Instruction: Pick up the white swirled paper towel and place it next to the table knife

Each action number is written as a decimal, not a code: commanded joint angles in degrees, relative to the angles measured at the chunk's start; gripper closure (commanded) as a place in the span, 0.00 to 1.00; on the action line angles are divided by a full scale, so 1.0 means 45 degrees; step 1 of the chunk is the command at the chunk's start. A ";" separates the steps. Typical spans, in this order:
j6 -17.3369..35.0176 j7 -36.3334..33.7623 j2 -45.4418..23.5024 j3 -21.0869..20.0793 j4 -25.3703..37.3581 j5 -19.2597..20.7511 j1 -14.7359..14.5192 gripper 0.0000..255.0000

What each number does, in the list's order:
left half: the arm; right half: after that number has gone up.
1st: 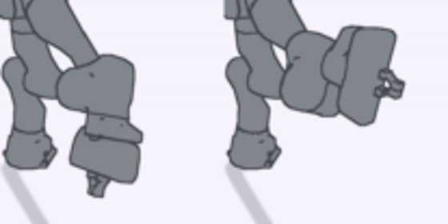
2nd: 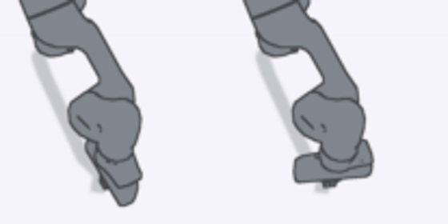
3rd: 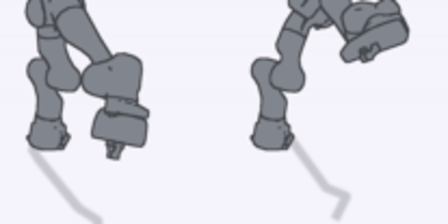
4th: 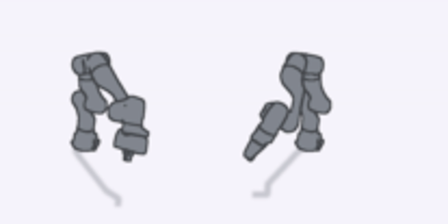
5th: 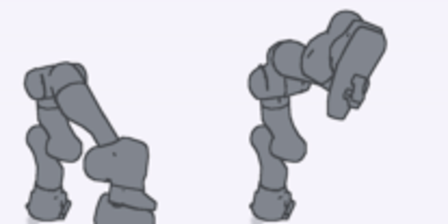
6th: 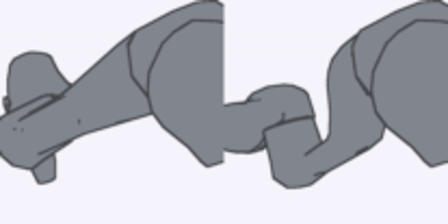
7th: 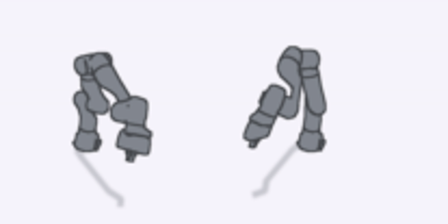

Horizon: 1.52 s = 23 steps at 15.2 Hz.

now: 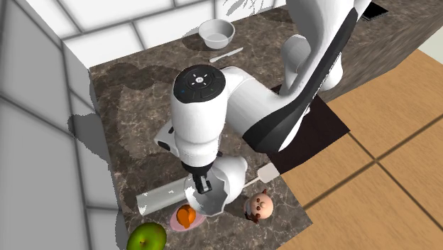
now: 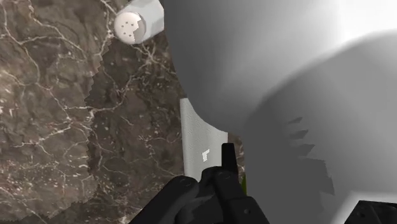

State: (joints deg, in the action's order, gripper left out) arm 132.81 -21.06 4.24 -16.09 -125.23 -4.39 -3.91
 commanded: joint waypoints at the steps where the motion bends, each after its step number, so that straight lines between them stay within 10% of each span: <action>1: -0.2497 -0.0083 -0.0320 -0.0028 0.0361 0.0107 -0.0016 1.00; 23: -0.6227 -0.0082 0.0532 0.0103 0.3262 -0.0022 0.0037 1.00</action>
State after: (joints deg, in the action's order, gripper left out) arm 105.62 -21.46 6.58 -15.68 -111.37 -4.50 -3.78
